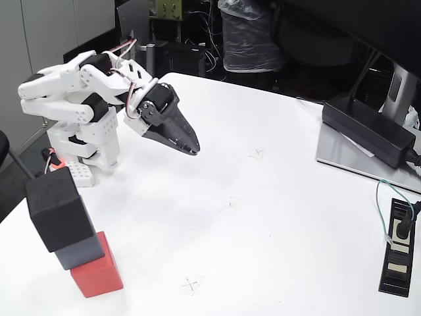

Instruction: Stack the three blocks in an ordered color.

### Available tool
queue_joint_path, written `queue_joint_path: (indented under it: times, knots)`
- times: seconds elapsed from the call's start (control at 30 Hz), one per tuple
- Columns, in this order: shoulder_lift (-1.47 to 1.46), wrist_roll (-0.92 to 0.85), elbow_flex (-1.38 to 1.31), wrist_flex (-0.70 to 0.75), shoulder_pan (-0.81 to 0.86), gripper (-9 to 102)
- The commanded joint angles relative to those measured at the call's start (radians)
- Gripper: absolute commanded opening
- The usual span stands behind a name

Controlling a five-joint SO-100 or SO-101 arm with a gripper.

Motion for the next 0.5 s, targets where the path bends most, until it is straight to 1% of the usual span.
queue_joint_path:
  times: [0.0, 0.47]
  knots:
    - [0.044, 0.011, 0.009, -0.005, -0.005, 0]
    - [0.066, 0.012, 0.018, -0.005, -0.005, 0]
